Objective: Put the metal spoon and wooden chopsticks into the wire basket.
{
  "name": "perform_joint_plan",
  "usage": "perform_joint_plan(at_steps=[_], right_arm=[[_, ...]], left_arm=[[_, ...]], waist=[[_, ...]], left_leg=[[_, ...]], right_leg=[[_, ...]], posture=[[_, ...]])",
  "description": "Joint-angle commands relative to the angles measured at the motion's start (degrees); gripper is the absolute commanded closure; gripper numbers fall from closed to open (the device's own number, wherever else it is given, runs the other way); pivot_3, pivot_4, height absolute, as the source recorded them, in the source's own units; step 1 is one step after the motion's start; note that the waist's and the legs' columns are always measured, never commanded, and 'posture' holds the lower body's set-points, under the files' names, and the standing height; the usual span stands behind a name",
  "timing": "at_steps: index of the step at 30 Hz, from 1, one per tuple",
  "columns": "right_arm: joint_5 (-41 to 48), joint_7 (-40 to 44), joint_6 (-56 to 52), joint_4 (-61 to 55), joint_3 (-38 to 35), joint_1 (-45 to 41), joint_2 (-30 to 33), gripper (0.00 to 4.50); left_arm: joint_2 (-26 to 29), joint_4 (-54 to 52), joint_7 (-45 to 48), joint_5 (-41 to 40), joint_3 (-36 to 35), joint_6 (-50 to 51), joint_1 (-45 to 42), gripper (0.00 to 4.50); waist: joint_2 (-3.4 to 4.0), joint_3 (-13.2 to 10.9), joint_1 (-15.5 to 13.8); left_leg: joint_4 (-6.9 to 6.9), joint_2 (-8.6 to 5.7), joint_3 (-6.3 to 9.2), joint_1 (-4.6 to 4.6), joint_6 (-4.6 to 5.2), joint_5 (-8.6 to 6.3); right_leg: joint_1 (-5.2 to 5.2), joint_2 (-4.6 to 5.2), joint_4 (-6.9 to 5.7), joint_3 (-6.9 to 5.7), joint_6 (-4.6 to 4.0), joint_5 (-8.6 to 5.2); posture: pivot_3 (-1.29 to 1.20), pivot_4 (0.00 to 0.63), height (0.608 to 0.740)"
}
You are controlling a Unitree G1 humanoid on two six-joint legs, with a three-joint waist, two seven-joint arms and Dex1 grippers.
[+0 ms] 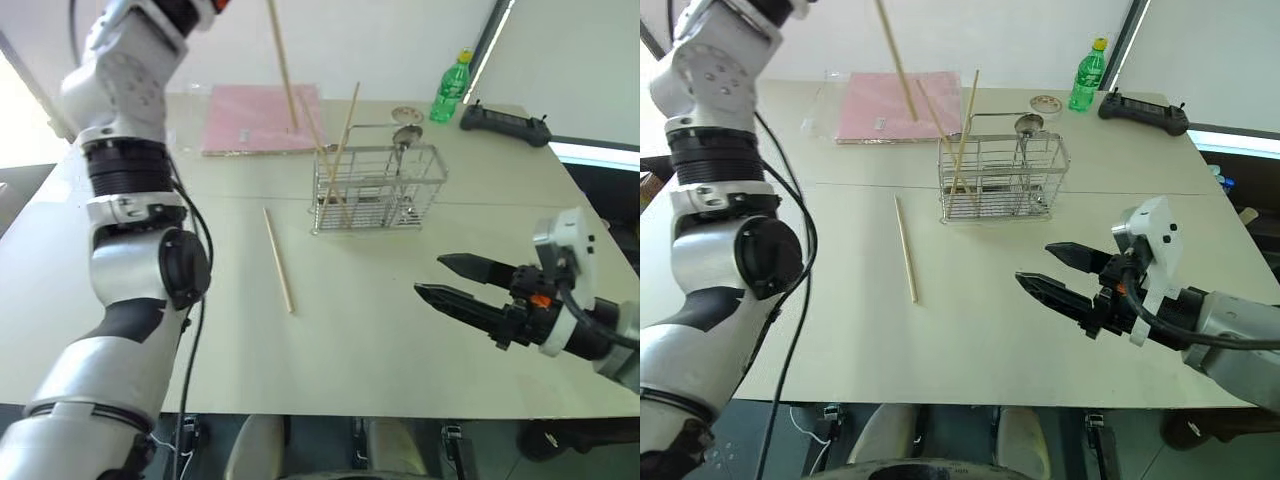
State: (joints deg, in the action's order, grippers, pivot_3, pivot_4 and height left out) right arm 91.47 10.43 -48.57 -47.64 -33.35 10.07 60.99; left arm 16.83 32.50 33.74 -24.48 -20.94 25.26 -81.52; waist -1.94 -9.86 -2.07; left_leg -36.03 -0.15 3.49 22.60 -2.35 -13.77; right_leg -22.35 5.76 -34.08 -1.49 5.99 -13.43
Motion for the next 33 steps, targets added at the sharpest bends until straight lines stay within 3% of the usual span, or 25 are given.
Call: perform_joint_plan(at_steps=[1, 11, 22, 25, 32, 33], right_arm=[[2.1, -2.3, 2.6, -2.0, -2.0, 0.6, -0.7, 0.92], [5.0, -7.3, 6.0, -4.0, -3.2, 2.9, -0.3, 0.92], [5.8, -8.7, 7.2, -2.8, -2.3, 1.9, 0.9, 0.92], [5.6, -8.3, 7.1, -1.9, -1.8, 1.1, 1.2, 0.92], [5.0, -6.9, 6.4, -0.5, -0.8, -0.6, 1.8, 0.92], [4.8, -6.7, 6.3, -0.2, -0.6, -0.8, 1.8, 0.92]], left_arm=[[-0.7, -0.6, 1.6, -0.4, 2.3, -3.8, -2.5, 4.48], [-6.6, -0.9, 5.5, 3.6, 11.2, -14.0, 6.9, 4.48], [-8.9, -7.7, 3.0, 3.6, 14.2, -12.0, 14.1, 4.48], [-9.5, -10.2, 2.6, 2.5, 14.3, -9.8, 15.8, 3.44], [-9.0, -14.5, -0.2, -1.1, 12.2, -2.8, 16.7, 0.06], [-8.1, -14.5, -0.6, -1.7, 11.4, -1.3, 16.1, 0.06]], waist=[[0.02, 0.0, 0.0], [0.04, 0.0, -0.2], [0.05, 0.0, -0.2], [0.06, 0.0, -0.2], [0.06, 0.0, -0.2], [0.06, 0.0, -0.2]], left_leg=[[0.02, 0.02, 0.0, -0.02, 0.02, -0.01], [-0.09, 0.08, 0.02, -0.05, 0.05, -0.02], [-0.09, 0.08, 0.02, -0.02, 0.25, -0.13], [-0.12, 0.08, 0.01, -0.04, 0.25, -0.13], [-0.11, 0.08, 0.03, -0.04, 0.25, -0.13], [-0.1, 0.08, 0.03, -0.04, 0.25, -0.13]], right_leg=[[-0.01, -0.04, -0.01, 0.0, 0.0, 0.0], [0.1, -0.12, 0.02, 0.03, -0.03, 0.0], [0.05, -0.14, 0.01, 0.03, -0.04, 0.0], [0.09, -0.14, 0.02, 0.04, -0.04, 0.0], [0.08, -0.14, 0.01, 0.04, -0.04, 0.0], [0.09, -0.14, 0.02, 0.04, -0.04, 0.0]], posture=[[0.0, 0.15, 0.721], [0.0, 0.15, 0.721], [0.0, 0.15, 0.721], [0.0, 0.15, 0.721], [0.0, 0.15, 0.721], [0.0, 0.15, 0.721]])
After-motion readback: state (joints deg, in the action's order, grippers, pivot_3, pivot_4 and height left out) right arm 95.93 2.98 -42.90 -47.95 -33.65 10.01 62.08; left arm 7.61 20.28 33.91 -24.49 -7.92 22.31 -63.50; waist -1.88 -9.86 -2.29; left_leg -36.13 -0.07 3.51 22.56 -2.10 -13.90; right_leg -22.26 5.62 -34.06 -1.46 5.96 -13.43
